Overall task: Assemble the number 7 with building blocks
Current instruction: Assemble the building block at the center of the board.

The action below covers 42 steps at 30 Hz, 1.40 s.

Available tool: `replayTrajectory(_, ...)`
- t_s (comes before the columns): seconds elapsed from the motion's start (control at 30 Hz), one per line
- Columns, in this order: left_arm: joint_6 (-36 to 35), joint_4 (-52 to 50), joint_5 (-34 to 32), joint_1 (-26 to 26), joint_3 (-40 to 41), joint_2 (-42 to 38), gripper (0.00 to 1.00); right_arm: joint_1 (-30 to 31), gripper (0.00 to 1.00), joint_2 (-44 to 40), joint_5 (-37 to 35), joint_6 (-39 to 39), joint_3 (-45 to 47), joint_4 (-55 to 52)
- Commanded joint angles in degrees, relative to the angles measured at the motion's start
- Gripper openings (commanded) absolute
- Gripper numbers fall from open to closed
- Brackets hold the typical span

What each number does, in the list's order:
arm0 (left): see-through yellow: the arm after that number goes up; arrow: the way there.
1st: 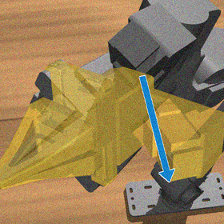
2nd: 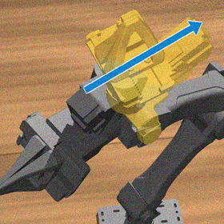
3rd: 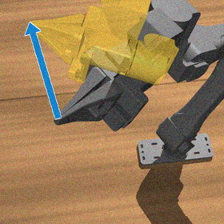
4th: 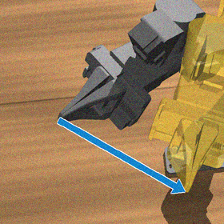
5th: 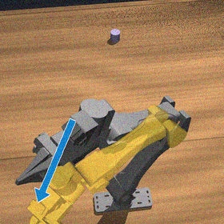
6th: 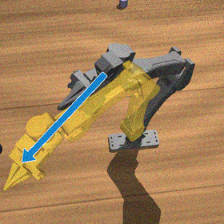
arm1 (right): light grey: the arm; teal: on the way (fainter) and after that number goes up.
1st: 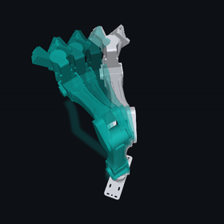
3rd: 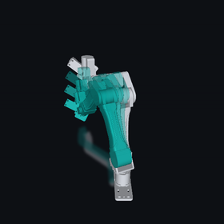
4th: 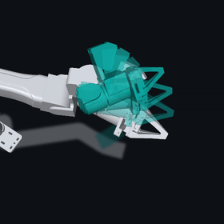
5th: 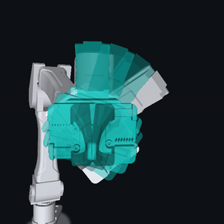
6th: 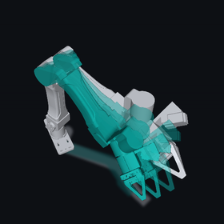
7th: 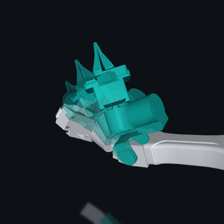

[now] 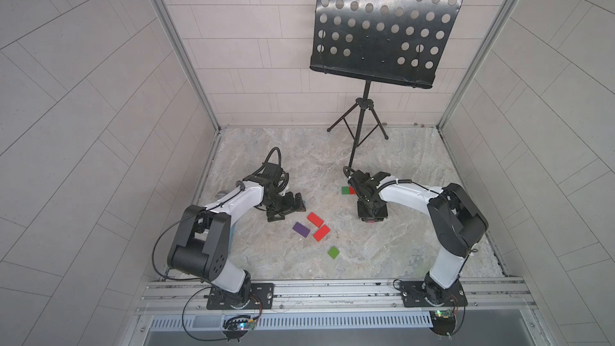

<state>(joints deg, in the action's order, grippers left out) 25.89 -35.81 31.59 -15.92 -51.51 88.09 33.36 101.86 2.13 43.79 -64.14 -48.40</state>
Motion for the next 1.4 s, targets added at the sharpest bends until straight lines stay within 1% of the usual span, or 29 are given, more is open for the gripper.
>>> replayTrajectory(0.0, -1.2, -0.4, 0.0, 0.0, 0.0, -0.1, 1.00, -0.5, 0.36, 1.4, -2.0, -0.1, -0.1, -1.0)
replayTrajectory(1.37, -1.0, -0.1, 0.0, 0.0, 0.3, -0.2, 1.00, -0.9, 0.36, 2.8, -1.6, -1.7, -0.9, -0.7)
